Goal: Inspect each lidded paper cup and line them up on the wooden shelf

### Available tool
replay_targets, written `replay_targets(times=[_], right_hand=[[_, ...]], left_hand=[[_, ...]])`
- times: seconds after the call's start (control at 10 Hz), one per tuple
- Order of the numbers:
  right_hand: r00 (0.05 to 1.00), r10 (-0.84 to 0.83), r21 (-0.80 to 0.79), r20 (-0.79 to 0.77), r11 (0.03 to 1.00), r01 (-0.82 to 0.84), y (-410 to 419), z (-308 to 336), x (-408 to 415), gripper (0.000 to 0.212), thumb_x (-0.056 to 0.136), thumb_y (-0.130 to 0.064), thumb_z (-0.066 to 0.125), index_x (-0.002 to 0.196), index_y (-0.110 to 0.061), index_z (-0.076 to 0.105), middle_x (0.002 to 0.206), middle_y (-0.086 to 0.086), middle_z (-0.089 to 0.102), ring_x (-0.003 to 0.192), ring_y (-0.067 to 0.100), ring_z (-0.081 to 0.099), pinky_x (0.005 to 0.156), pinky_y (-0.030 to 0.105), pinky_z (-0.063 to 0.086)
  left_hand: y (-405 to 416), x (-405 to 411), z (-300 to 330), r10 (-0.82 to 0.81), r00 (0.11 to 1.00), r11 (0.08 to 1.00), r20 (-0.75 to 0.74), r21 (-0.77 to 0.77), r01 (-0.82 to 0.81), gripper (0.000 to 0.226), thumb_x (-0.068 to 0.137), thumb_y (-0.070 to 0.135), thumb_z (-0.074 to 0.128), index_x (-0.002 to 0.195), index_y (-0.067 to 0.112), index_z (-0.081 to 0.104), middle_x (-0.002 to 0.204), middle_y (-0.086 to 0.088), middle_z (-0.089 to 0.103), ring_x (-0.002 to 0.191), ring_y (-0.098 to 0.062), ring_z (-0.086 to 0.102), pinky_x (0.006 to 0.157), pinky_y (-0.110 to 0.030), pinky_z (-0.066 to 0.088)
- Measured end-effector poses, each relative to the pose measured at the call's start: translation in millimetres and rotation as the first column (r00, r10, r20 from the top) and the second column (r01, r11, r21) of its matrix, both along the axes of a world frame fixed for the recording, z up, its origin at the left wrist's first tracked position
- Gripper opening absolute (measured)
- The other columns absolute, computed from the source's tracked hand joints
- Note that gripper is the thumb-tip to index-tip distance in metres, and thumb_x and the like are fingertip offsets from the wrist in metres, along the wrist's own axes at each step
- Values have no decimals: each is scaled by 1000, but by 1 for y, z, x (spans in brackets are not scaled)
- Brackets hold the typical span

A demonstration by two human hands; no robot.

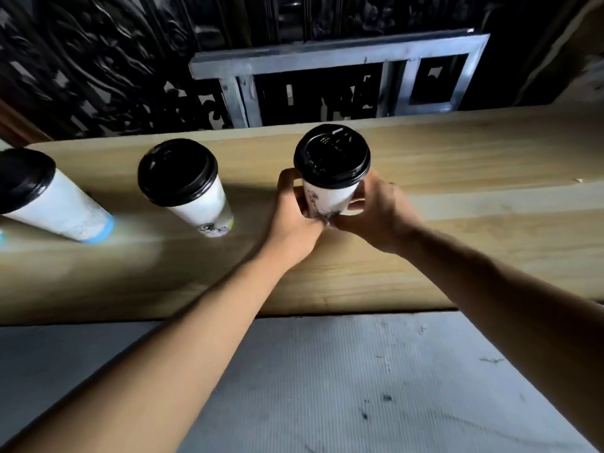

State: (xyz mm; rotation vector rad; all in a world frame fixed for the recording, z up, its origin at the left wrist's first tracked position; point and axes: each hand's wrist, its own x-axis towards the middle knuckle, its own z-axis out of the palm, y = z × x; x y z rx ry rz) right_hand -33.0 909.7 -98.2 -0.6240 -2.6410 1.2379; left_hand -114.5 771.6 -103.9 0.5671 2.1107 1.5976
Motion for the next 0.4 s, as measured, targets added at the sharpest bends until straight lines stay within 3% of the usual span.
replay_targets(times=[0.1, 0.2, 0.3, 0.4], right_hand=[[999, -7, -29, -40, 1000, 6, 0, -5, 3, 72, 73, -23, 90, 133, -11, 52, 105, -11, 68, 85, 0, 66, 73, 5, 54], [997, -19, -49, -71, 999, 15, -3, -13, 4, 66, 74, -24, 87, 131, -12, 55, 112, -6, 75, 92, 6, 71, 74, 5, 52], [998, -40, -61, -57, 997, 36, -4, -17, 7, 66, 74, -25, 86, 132, -13, 57, 117, -1, 77, 99, 11, 74, 86, 22, 60], [990, -134, -198, -47, 973, 122, -12, -19, 12, 80, 73, -19, 80, 146, -12, 48, 135, 5, 69, 112, 16, 71, 100, 38, 58]], left_hand=[[1, -1, -10, 22, 999, 1000, 27, 1, -22, 72, 72, -22, 75, 124, 13, 42, 95, 4, 68, 85, 2, 69, 77, -18, 57], [-3, -2, -15, 41, 999, 999, 19, -1, -41, 62, 73, -13, 80, 114, 19, 46, 93, 10, 70, 78, 16, 68, 77, -11, 55], [-4, 3, -9, 28, 999, 1000, 19, 4, -28, 65, 73, -11, 82, 116, 21, 46, 96, 13, 68, 80, 19, 66, 78, -8, 53], [-11, 9, -14, 119, 993, 993, 20, -32, -118, 88, 65, 4, 84, 139, 25, 41, 117, 11, 64, 109, 6, 63, 100, -19, 50]])
